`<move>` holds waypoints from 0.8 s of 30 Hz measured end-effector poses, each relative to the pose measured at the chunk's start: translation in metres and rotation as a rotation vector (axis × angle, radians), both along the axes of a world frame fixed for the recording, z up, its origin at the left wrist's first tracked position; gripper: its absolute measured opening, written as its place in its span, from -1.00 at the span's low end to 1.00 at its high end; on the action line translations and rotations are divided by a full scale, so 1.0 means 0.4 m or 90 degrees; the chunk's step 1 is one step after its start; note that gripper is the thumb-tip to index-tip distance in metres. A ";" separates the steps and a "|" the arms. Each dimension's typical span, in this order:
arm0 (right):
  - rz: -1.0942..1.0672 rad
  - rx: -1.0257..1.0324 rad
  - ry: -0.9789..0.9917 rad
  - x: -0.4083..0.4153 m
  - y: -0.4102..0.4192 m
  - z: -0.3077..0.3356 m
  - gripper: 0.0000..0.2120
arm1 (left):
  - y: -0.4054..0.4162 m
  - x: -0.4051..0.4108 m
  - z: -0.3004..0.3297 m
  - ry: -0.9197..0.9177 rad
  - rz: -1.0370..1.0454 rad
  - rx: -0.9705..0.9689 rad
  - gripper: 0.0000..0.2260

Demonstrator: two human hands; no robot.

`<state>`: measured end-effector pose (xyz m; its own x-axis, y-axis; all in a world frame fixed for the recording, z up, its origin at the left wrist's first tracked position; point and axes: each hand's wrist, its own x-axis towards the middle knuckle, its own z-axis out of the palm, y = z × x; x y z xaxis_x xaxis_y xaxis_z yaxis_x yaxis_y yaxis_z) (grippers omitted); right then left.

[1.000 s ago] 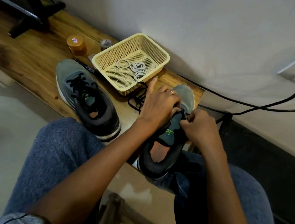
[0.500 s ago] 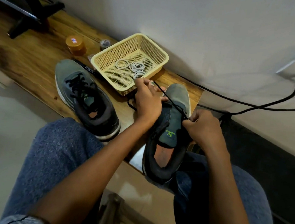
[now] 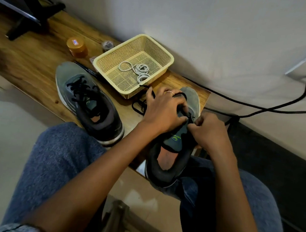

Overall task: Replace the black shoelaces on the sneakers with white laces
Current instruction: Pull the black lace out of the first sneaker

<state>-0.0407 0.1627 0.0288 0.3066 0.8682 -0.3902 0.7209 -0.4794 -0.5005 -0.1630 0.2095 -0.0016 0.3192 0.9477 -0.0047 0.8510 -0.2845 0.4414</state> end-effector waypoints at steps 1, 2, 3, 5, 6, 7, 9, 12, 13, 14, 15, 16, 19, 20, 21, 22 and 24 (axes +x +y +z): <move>0.000 0.001 -0.001 0.000 0.000 0.000 -0.86 | 0.002 0.000 0.001 0.014 0.004 -0.004 -0.84; -0.002 0.000 0.001 -0.001 0.001 0.000 -0.86 | 0.002 0.001 0.003 0.021 0.011 -0.004 -0.86; -0.004 -0.001 0.005 -0.002 0.001 0.000 -0.85 | 0.002 0.003 0.003 0.023 0.018 -0.005 -0.88; -0.006 -0.005 0.008 -0.005 0.002 0.002 -0.85 | -0.005 0.014 0.000 0.023 0.033 -0.009 -0.88; -0.007 -0.005 0.009 -0.006 0.003 0.003 -0.85 | -0.010 0.021 -0.001 0.021 0.041 -0.010 -0.86; -0.008 -0.002 0.012 -0.007 0.002 0.004 -0.85 | -0.015 0.027 -0.004 0.017 0.049 -0.012 -0.85; -0.014 0.009 0.019 -0.008 0.002 0.006 -0.86 | -0.019 0.035 -0.014 0.008 0.055 -0.009 -0.82; -0.021 0.017 0.029 -0.012 0.002 0.007 -0.84 | -0.019 0.035 -0.026 -0.072 0.046 -0.009 -0.83; -0.024 0.018 0.035 -0.014 0.003 0.006 -0.83 | -0.020 0.035 -0.025 -0.111 0.052 -0.015 -0.84; -0.026 0.018 0.039 -0.017 0.005 0.007 -0.82 | -0.020 0.034 -0.024 -0.140 0.061 -0.023 -0.85; -0.026 0.018 0.038 -0.018 0.006 0.007 -0.81 | -0.022 0.033 -0.023 -0.158 0.069 -0.032 -0.86; -0.024 0.018 0.034 -0.020 0.007 0.007 -0.81 | -0.024 0.031 -0.022 -0.170 0.078 -0.039 -0.87; -0.023 0.022 0.030 -0.023 0.011 0.006 -0.82 | -0.030 0.034 -0.022 -0.182 0.085 -0.052 -0.90; -0.023 0.021 0.031 -0.023 0.011 0.005 -0.82 | -0.031 0.036 -0.021 -0.179 0.085 -0.058 -0.91; -0.023 0.019 0.026 -0.021 0.011 0.001 -0.83 | -0.029 0.037 -0.017 -0.188 0.092 -0.071 -0.92; -0.023 0.013 0.018 -0.017 0.010 -0.002 -0.83 | -0.022 0.033 -0.009 -0.220 0.117 -0.101 -0.95; -0.034 -0.006 0.000 -0.008 0.007 -0.010 -0.83 | 0.003 0.009 0.018 -0.347 0.205 -0.186 -0.93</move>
